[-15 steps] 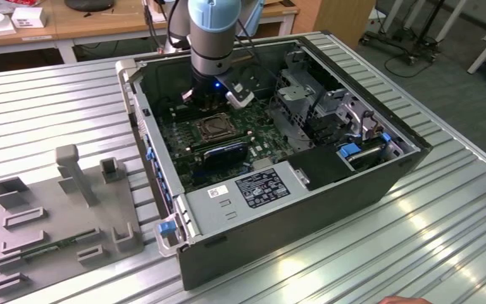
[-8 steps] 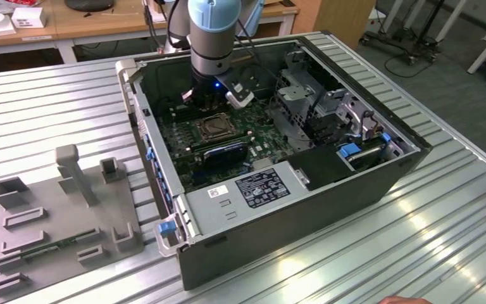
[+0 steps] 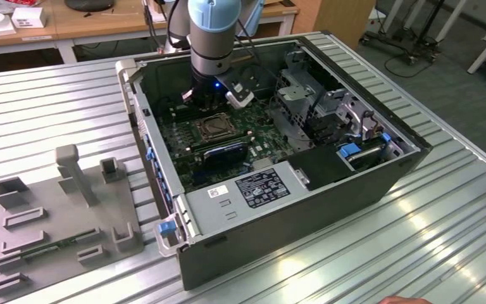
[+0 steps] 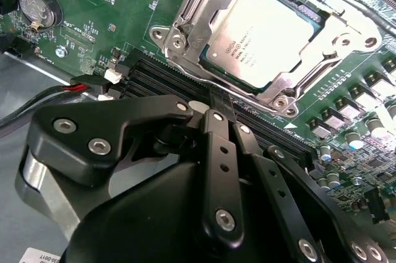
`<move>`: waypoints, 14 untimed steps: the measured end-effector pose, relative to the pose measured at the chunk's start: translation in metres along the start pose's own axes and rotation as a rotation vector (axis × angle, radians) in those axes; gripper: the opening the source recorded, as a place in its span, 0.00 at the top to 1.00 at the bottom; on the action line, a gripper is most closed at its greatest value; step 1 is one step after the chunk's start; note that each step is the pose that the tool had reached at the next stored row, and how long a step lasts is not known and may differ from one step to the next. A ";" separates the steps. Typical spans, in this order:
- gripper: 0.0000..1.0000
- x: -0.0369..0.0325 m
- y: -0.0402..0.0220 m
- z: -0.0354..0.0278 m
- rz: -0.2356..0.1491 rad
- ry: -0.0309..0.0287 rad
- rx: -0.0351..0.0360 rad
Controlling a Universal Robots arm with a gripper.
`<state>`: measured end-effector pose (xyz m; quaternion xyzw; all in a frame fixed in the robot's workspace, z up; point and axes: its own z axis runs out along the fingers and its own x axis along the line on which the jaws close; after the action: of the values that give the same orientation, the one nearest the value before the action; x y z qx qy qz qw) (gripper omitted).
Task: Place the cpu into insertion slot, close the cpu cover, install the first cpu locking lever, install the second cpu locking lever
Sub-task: 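Install the second cpu locking lever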
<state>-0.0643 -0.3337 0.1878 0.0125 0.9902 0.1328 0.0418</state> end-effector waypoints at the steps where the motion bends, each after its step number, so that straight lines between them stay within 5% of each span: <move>1: 0.89 0.0000 0.0000 0.0000 0.000 0.0000 0.0000; 14: 0.89 0.0000 0.0000 0.0000 0.000 0.0000 0.0000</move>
<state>-0.0642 -0.3337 0.1878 0.0125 0.9902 0.1328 0.0418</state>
